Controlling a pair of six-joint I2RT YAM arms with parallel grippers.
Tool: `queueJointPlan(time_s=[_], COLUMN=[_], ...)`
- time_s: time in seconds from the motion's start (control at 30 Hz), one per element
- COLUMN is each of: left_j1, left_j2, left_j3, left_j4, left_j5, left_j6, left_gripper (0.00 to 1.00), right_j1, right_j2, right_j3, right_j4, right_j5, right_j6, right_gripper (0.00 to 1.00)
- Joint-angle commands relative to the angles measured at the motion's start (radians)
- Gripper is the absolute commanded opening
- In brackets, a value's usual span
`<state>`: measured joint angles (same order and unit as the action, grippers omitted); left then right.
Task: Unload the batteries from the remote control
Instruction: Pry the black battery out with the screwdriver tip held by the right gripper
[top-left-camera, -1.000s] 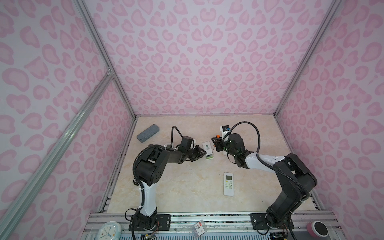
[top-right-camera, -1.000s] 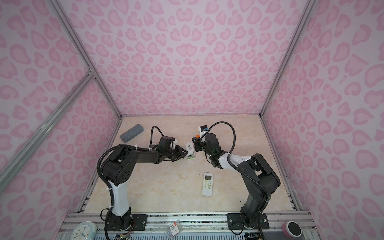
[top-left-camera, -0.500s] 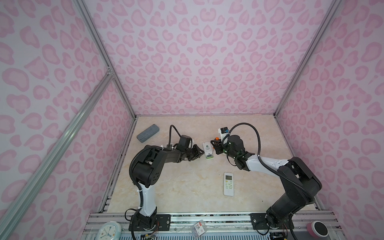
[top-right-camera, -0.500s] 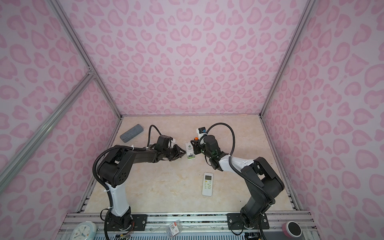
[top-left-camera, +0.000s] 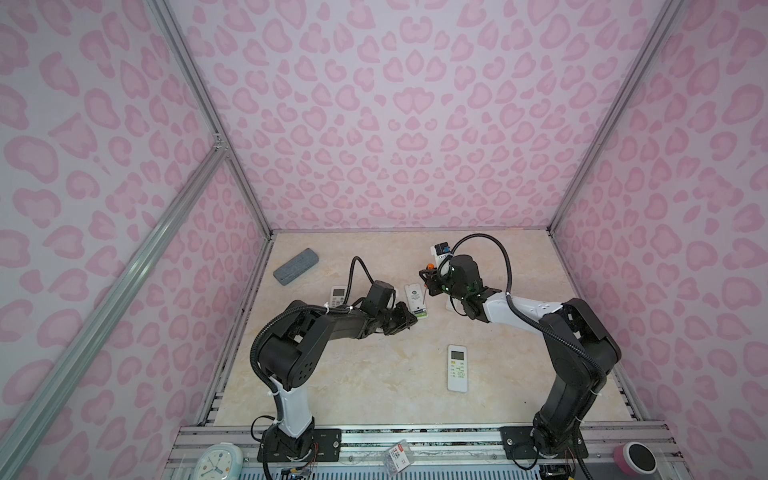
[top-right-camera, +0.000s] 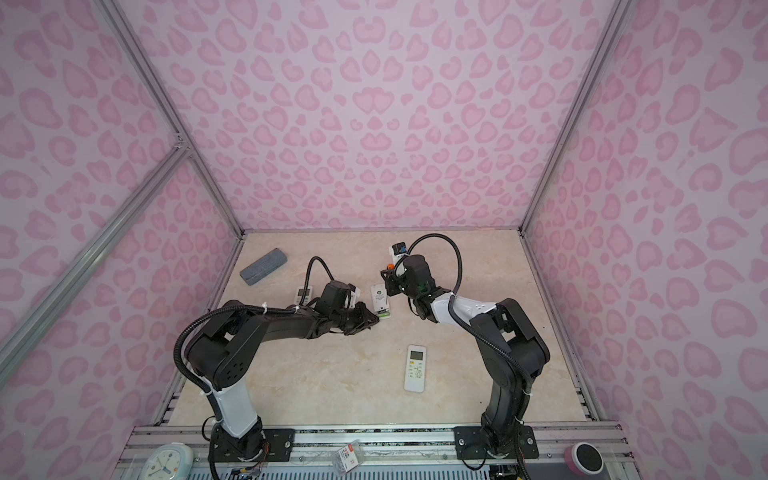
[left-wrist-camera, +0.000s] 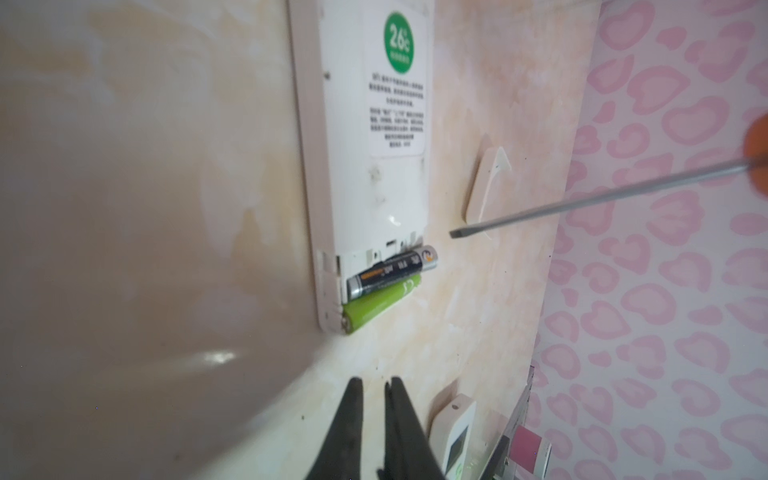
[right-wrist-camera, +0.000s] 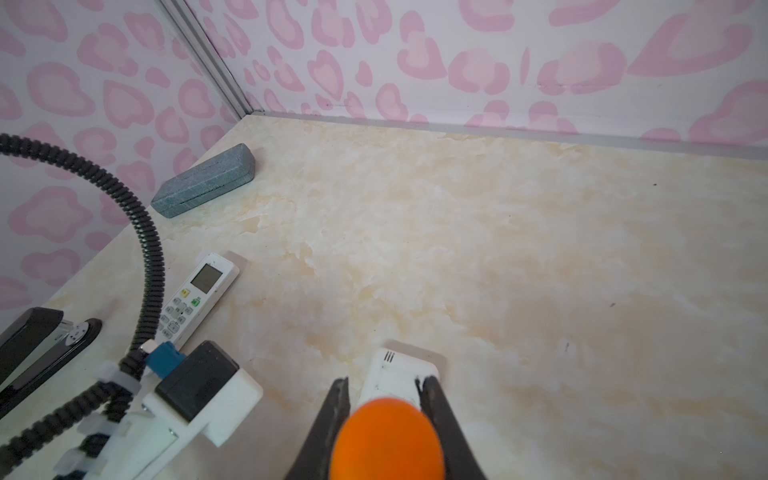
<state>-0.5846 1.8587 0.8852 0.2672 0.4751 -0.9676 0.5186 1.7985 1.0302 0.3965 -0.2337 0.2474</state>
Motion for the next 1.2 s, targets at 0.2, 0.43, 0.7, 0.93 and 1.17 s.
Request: queueJointPlan(time_s=[0.2, 0.43, 0.7, 0.93, 1.17], left_j1=[-0.018, -0.006, 0.025, 0.026, 0.025], left_j2=[0.043, 0.065, 0.093, 0.080, 0.052], left_j3=[0.012, 0.015, 0.033, -0.014, -0.045], left_j4=[0.017, 0.010, 0.002, 0.020, 0.017], left_j5=[-0.014, -0.037, -0.050, -0.064, -0.071], left_j6=[-0.026, -0.032, -0.032, -0.041, -0.025], left_gripper=[0.12, 0.11, 0.11, 0.10, 0.09], right_j1=[0.000, 0.002, 0.009, 0.010, 0.011], right_j2=[0.037, 0.020, 0.024, 0.069, 0.087], right_j3=[-0.002, -0.038, -0.018, 0.032, 0.050], right_j4=[0.007, 0.005, -0.011, -0.036, -0.037], right_j5=[-0.054, -0.075, -0.119, -0.128, -0.110], right_j6=[0.016, 0.060, 0.076, 0.054, 0.035], right_gripper=[0.00, 0.00, 0.00, 0.00, 0.00])
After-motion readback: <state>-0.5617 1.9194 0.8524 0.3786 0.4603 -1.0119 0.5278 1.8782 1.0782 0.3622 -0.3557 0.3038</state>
